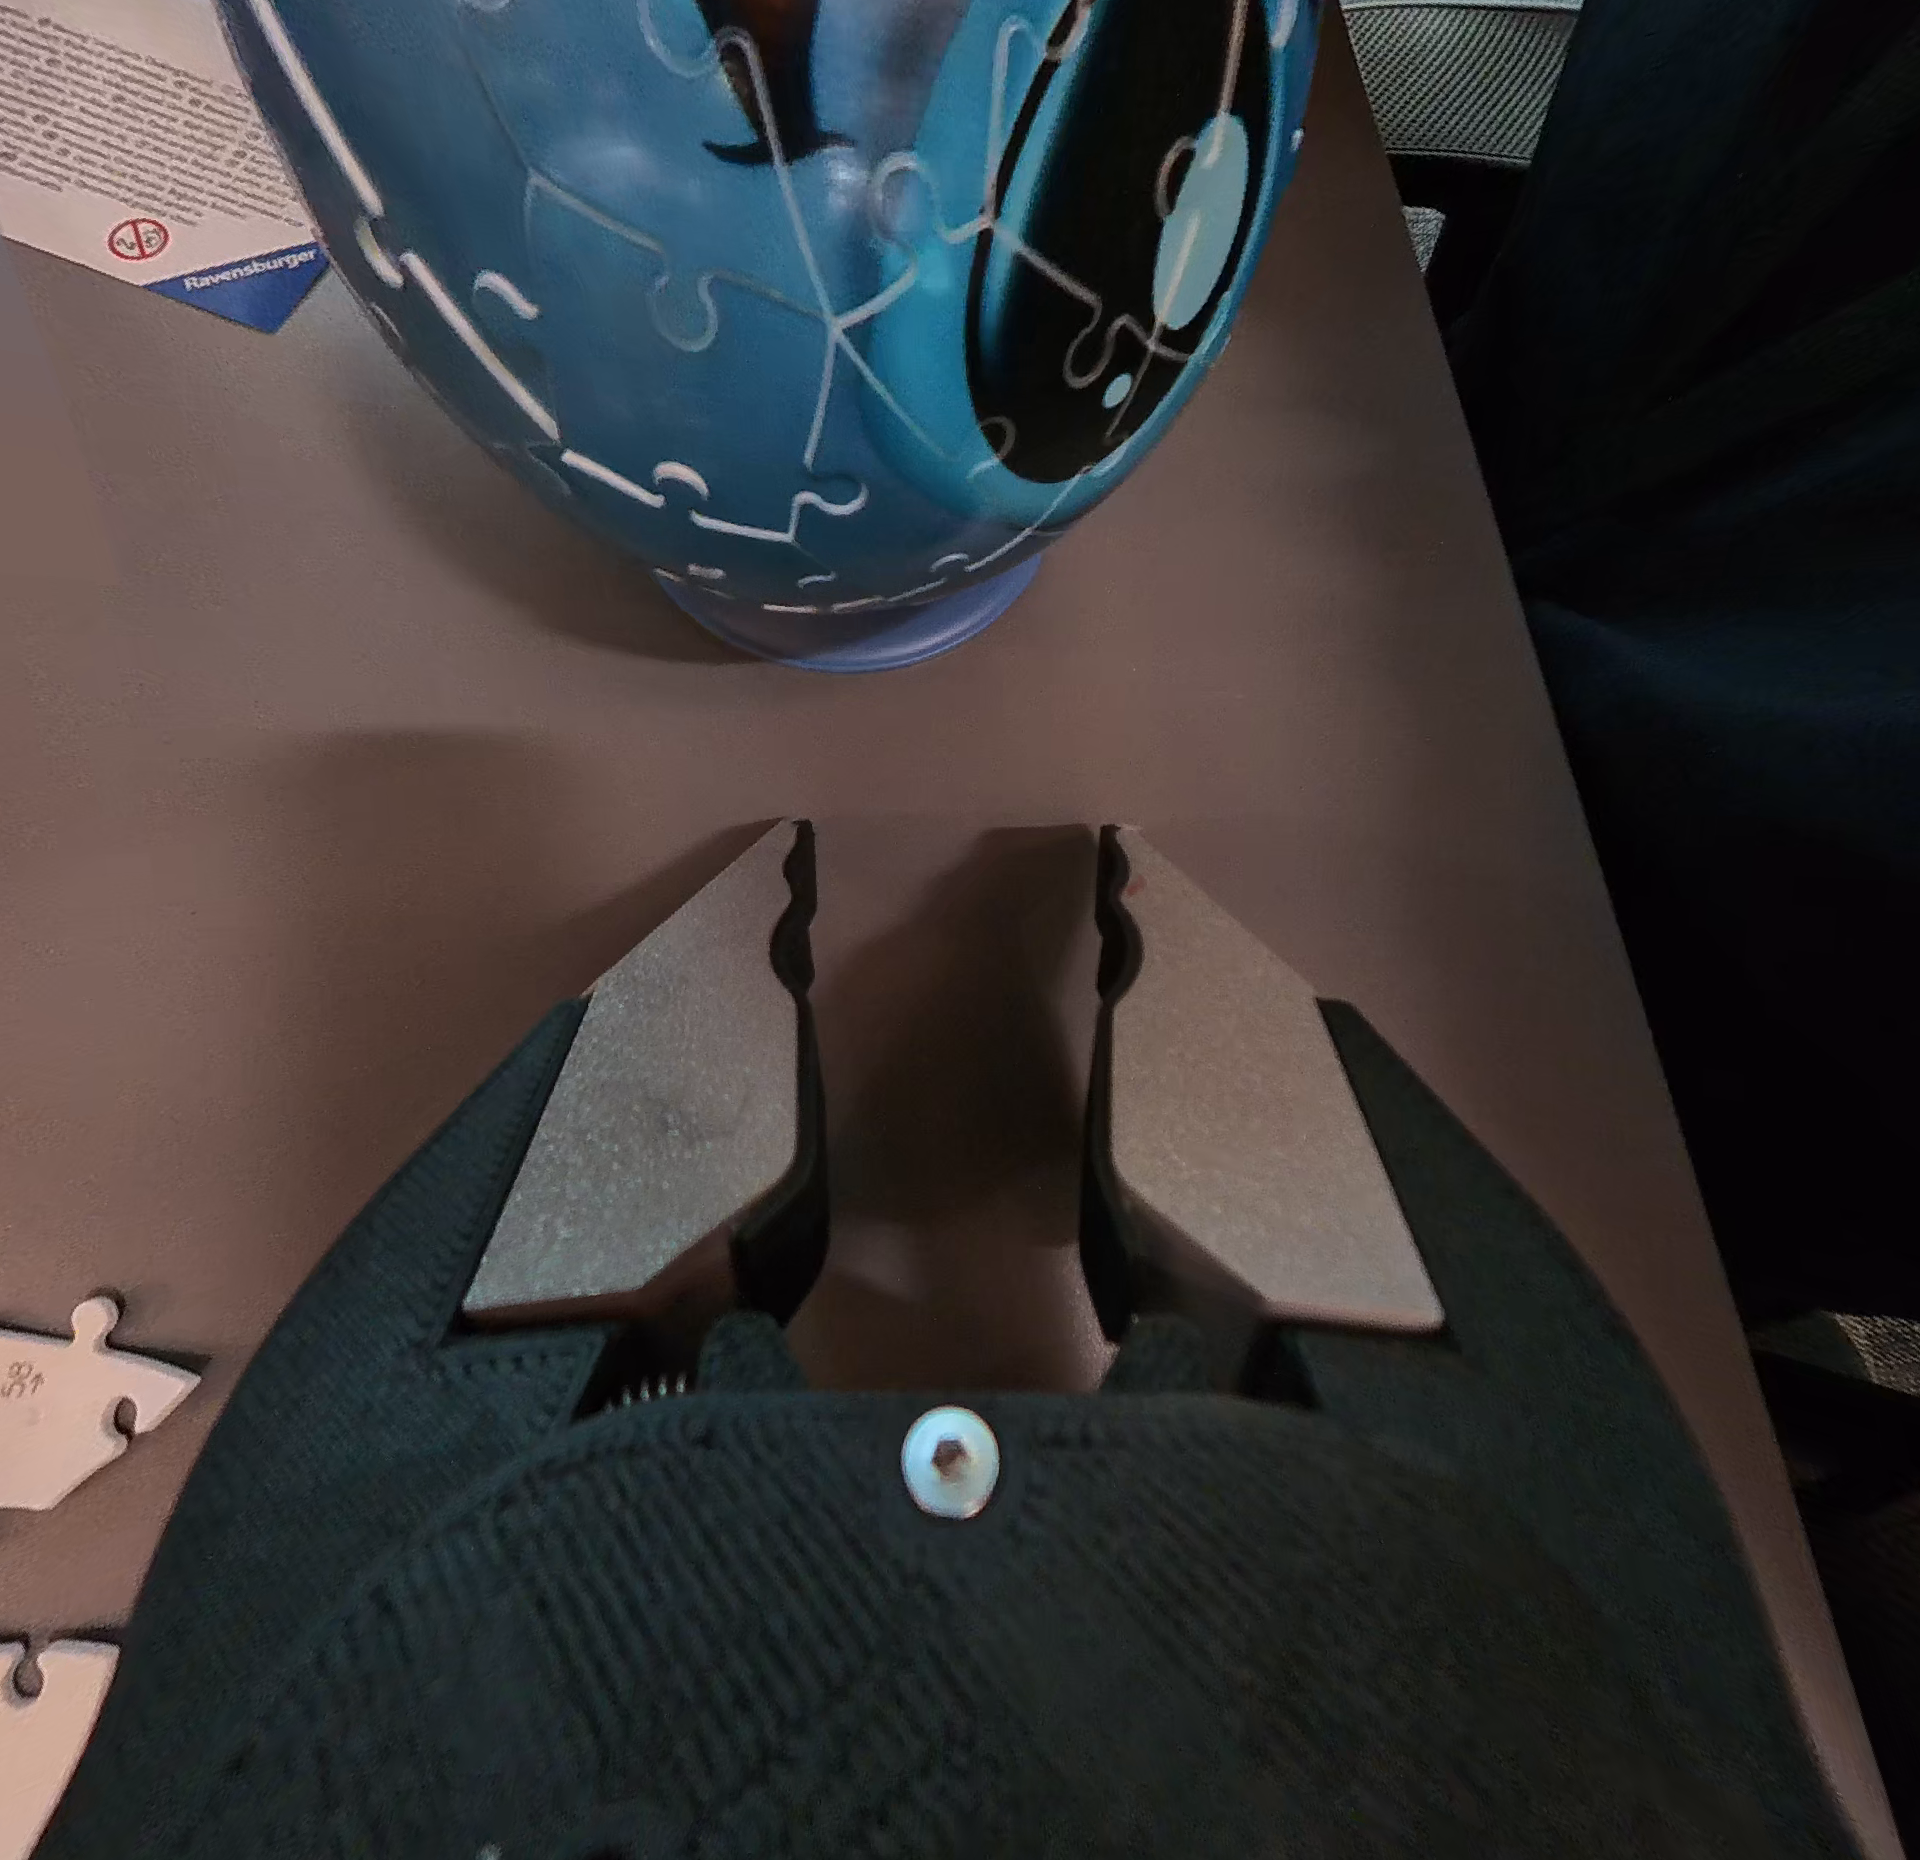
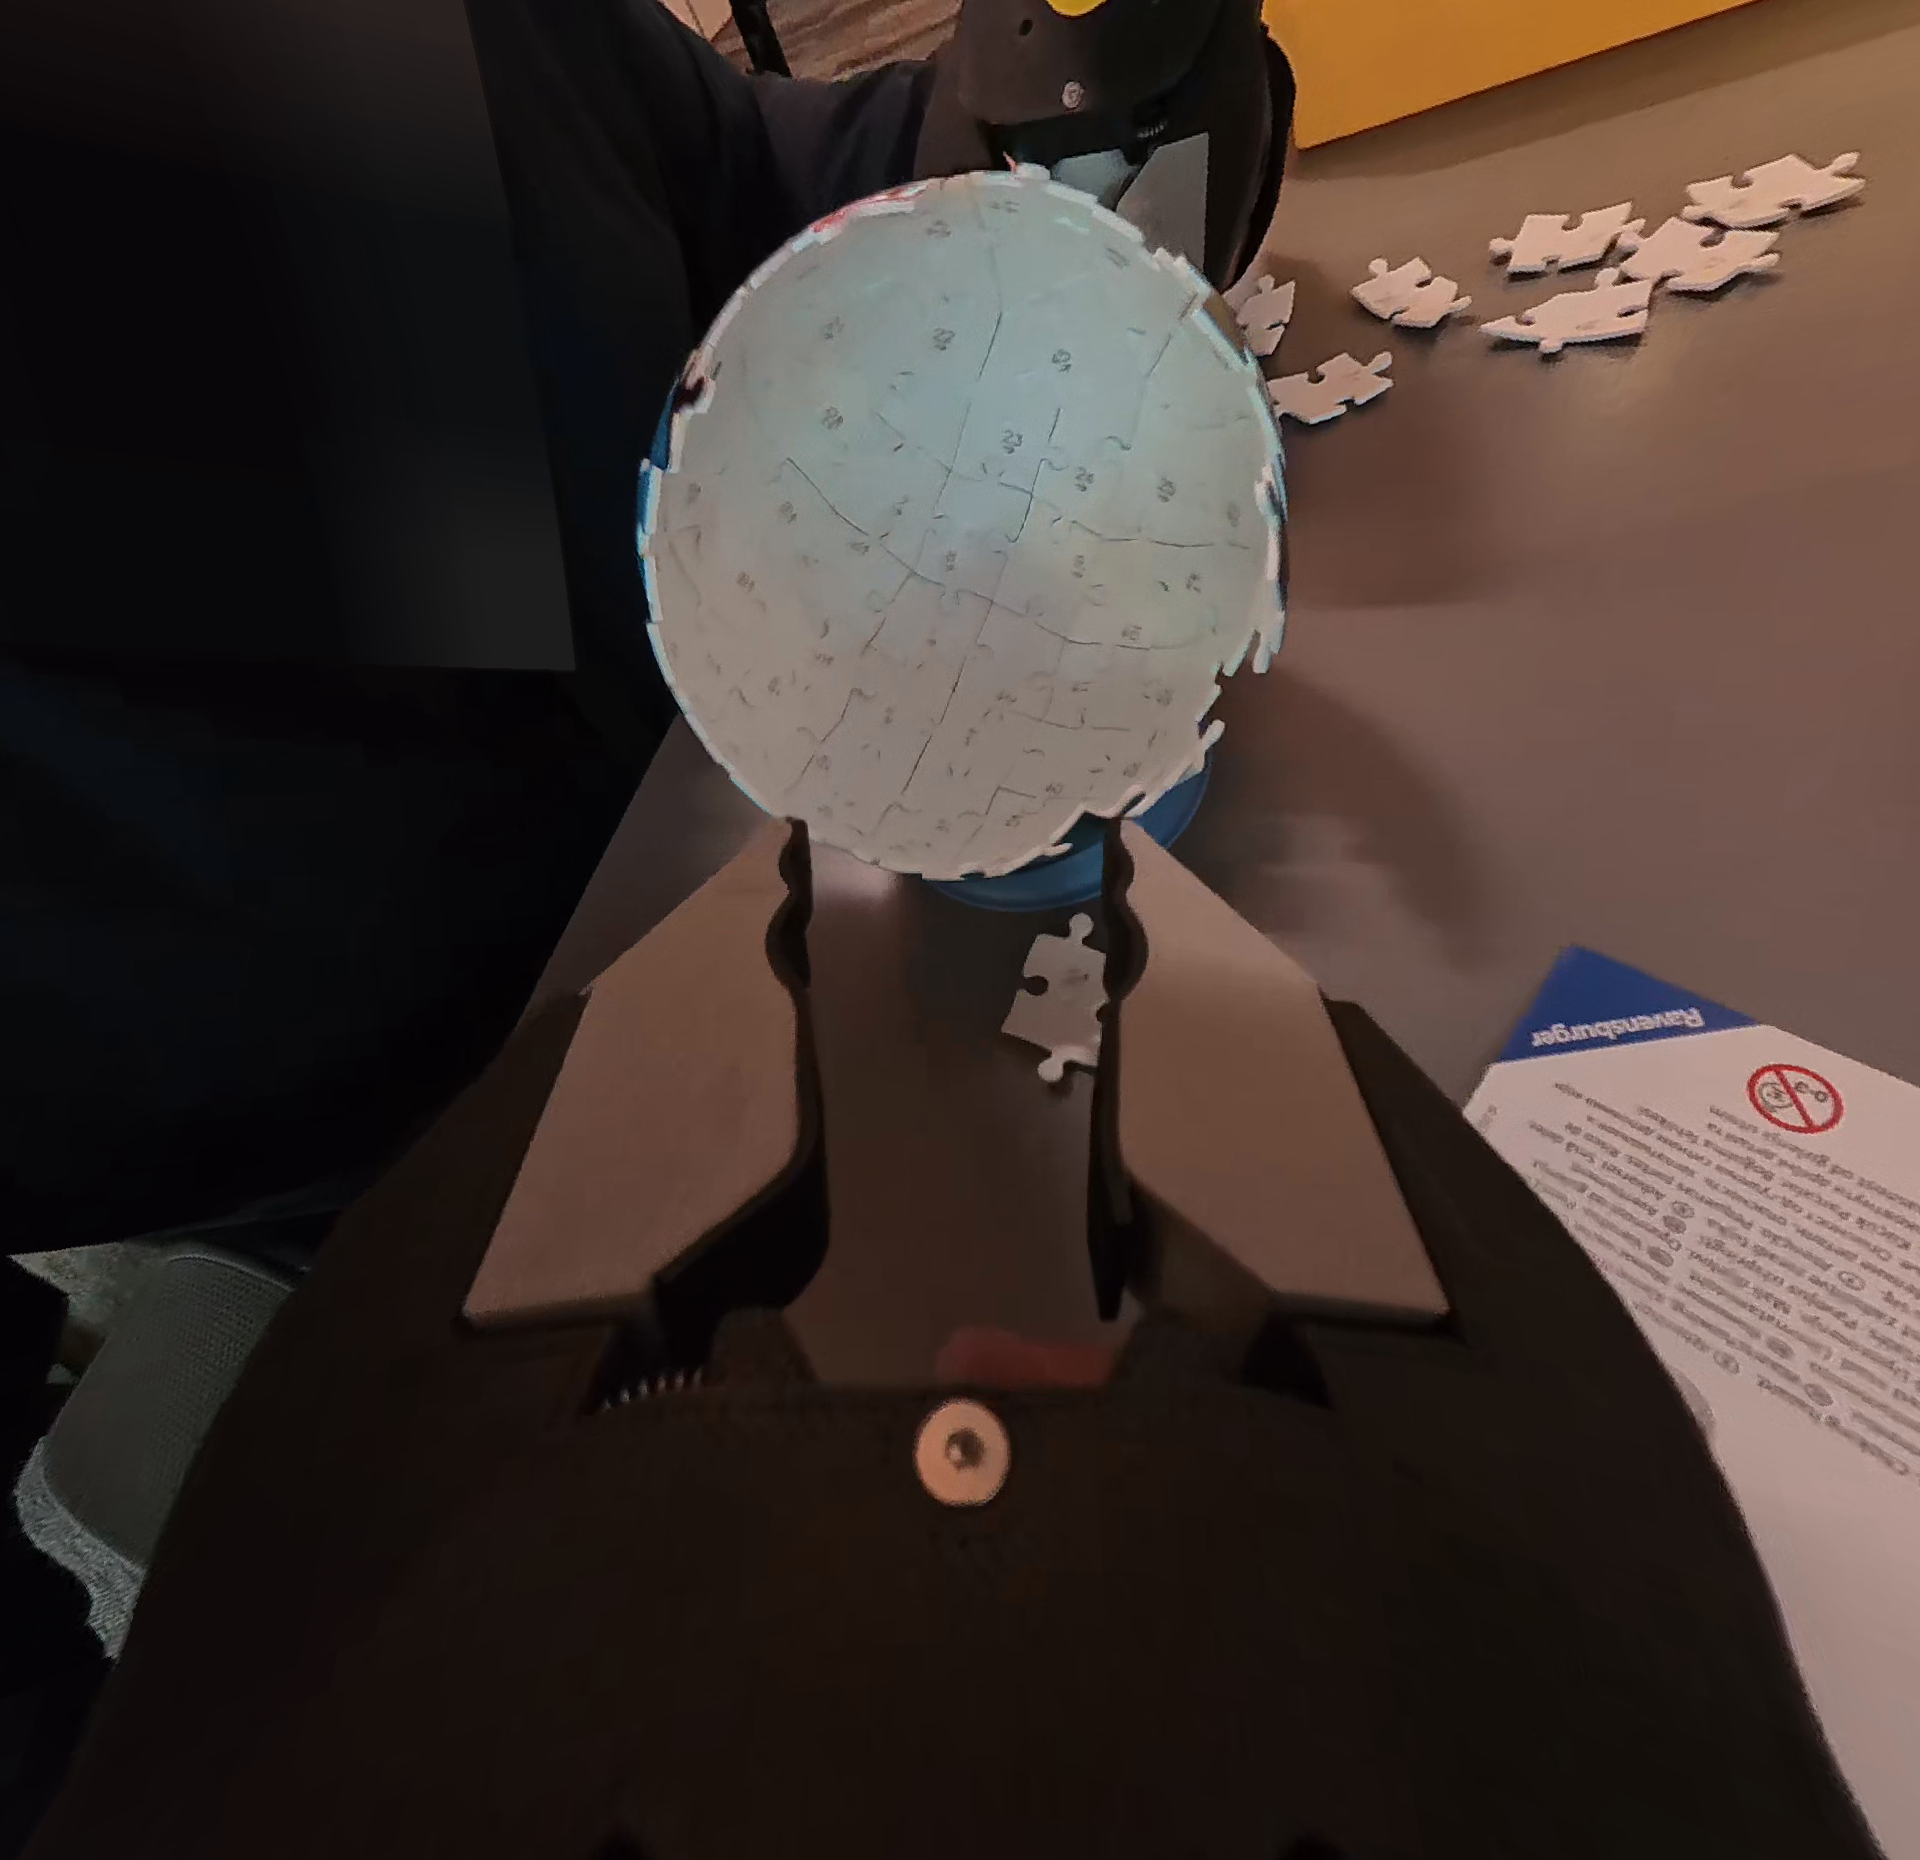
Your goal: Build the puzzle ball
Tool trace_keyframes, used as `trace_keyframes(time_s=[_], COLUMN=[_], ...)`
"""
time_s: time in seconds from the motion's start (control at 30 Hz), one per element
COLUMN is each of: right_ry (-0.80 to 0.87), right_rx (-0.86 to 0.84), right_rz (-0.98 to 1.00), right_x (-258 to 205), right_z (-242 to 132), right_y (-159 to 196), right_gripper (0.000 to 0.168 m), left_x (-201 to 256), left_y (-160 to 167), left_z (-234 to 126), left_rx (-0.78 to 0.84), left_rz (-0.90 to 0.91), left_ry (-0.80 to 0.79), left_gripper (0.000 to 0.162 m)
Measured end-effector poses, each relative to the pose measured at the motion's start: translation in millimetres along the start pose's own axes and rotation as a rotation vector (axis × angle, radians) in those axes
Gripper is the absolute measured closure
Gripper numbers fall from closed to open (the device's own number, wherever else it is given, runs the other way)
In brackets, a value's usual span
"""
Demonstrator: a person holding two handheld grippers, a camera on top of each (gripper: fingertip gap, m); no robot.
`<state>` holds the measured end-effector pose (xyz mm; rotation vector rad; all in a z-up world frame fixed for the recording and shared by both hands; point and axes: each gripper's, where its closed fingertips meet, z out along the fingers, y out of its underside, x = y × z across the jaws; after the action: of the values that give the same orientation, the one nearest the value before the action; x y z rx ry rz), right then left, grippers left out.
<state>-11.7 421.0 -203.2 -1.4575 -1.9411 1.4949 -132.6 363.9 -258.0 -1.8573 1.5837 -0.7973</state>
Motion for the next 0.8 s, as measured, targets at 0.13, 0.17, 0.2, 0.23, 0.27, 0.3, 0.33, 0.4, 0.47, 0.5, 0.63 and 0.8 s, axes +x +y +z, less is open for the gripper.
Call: trace_keyframes(time_s=[0.13,0.17,0.2,0.23,0.27,0.3,0.33,0.4,0.47,0.5,0.63,0.8], right_ry=[0.036,0.037,0.036,0.032,0.026,0.016,0.007,0.002,-0.008,-0.012,-0.022,0.111], right_rx=[0.034,0.040,0.040,0.034,0.025,0.014,0.003,-0.007,-0.018,-0.023,-0.072,-0.075], right_rz=[-0.016,-0.017,-0.018,-0.017,-0.016,-0.013,-0.012,-0.014,-0.015,-0.016,-0.009,-0.006], right_x=[4.2,4.2,3.9,3.1,2.0,0.4,-1.3,-3.2,-6.4,-8.1,-14.2,-1.1], right_z=[-3.3,-3.4,-3.2,-2.5,-1.5,-0.3,0.9,1.7,0.5,-0.3,-5.0,-22.6], right_y=[-6.7,-7.8,-7.9,-6.9,-5.2,-3.2,-1.4,0.2,1.5,2.3,11.0,14.6], right_gripper=[0.115,0.115,0.115,0.115,0.115,0.115,0.116,0.115,0.116,0.116,0.120,0.125], left_x=[0.0,-0.1,-0.1,-0.2,-0.2,-0.2,-0.1,-0.2,-0.1,-0.1,0.1,-0.1], left_y=[0.0,-0.1,-0.2,-0.2,-0.2,-0.2,-0.2,-0.2,-0.2,-0.2,0.1,0.7], left_z=[0.0,-0.1,-0.1,-0.1,-0.1,-0.1,-0.2,-0.2,-0.1,-0.1,0.0,-0.3], left_rx=[0.000,0.001,0.001,0.001,0.001,0.001,0.001,0.001,0.001,0.001,0.000,-0.002], left_rz=[-0.002,-0.002,-0.002,-0.003,-0.004,-0.004,-0.005,-0.005,-0.004,-0.003,0.001,0.006], left_ry=[0.001,0.001,0.001,0.002,0.002,0.003,0.003,0.003,0.002,0.002,-0.001,-0.008], left_gripper=[0.110,0.110,0.110,0.110,0.110,0.110,0.110,0.110,0.110,0.110,0.110,0.110])
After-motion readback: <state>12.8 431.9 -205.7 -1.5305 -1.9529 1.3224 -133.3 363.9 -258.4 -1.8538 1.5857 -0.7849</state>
